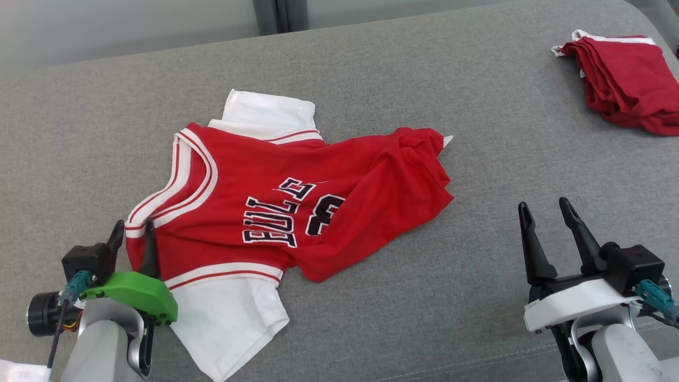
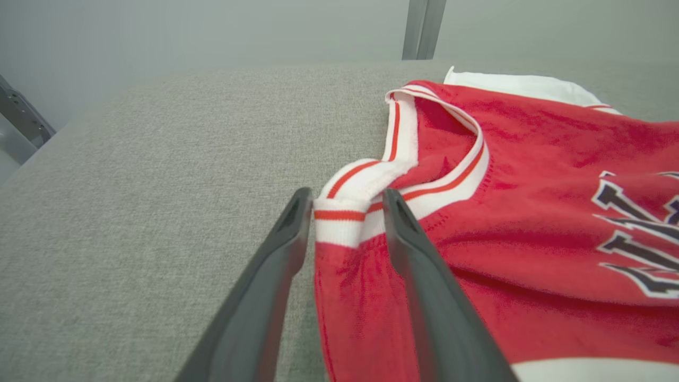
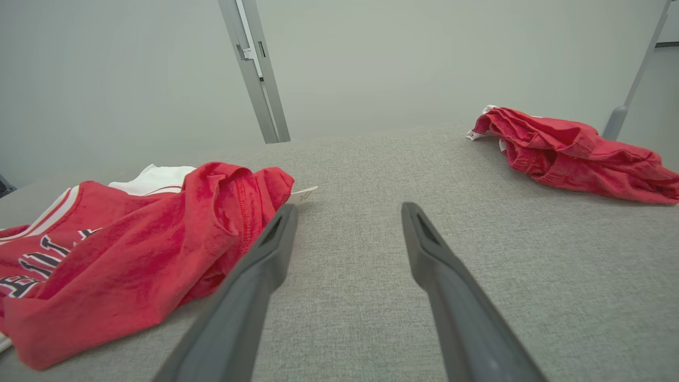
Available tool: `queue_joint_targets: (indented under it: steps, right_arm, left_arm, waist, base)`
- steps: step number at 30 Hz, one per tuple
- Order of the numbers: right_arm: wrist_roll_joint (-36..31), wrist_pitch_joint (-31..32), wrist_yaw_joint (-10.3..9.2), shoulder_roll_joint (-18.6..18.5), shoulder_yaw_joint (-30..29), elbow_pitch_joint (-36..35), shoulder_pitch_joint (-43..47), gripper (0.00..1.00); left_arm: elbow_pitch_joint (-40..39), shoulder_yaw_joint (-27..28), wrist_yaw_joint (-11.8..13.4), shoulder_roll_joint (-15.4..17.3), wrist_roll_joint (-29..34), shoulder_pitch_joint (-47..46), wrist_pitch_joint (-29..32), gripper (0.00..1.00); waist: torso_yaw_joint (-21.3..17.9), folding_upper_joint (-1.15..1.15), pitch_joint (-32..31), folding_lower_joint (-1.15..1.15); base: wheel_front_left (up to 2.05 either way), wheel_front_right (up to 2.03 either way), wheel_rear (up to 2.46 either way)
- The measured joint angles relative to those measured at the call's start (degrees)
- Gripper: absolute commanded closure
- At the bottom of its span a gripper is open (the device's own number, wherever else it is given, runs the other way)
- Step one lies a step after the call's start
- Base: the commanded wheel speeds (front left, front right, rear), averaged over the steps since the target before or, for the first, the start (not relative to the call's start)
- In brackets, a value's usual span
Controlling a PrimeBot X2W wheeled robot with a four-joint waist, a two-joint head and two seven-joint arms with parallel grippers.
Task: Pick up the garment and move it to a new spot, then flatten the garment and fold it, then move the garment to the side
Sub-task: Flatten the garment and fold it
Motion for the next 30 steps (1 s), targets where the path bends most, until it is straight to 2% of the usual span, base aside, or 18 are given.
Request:
queue_joint_targets:
  steps: [11,22,23,24,25,30]
  right_arm:
    - [0.05,0.00,0.00,-0.30,4.47,3.00,-1.71,0.00]
    - [1.52,0.00,0.00,-1.32,11.61,15.26,-9.83,0.00]
    - [2.08,-0.01,0.00,-1.31,12.25,16.37,-10.50,0.16]
    - [2.65,0.00,0.00,-1.31,12.83,17.40,-11.02,0.76]
    - [3.25,0.00,0.00,-1.30,13.44,18.38,-11.56,1.00]
    - [4.41,0.00,0.00,-1.45,14.77,19.59,-12.85,1.00]
  left_arm:
    - [-16.73,3.79,-0.19,-5.34,2.92,6.12,-0.10,0.00]
    - [-24.52,3.21,-1.07,-7.89,4.37,10.56,-0.11,0.00]
    - [-24.77,3.10,-1.09,-7.91,4.37,10.76,-0.10,0.00]
    - [-24.98,2.99,-1.09,-7.94,4.38,10.91,-0.10,0.00]
    - [-25.26,2.79,-1.09,-7.99,4.44,11.11,-0.11,0.00]
    - [-26.37,3.14,-0.91,-8.09,4.43,12.10,-0.11,0.00]
  waist:
    - [3.06,0.00,-1.51,0.00]
    - [7.14,0.00,-1.31,0.00]
    - [7.51,0.00,-1.24,0.00]
    - [7.78,0.00,-1.20,0.00]
    - [8.04,0.00,-1.16,0.00]
    - [7.94,0.00,-1.53,0.00]
  base:
    - [0.00,0.00,0.00]
    - [0.00,0.00,0.00]
    - [0.00,0.00,0.00]
    - [0.00,0.00,0.00]
    - [0.00,0.00,0.00]
    - [0.00,0.00,0.00]
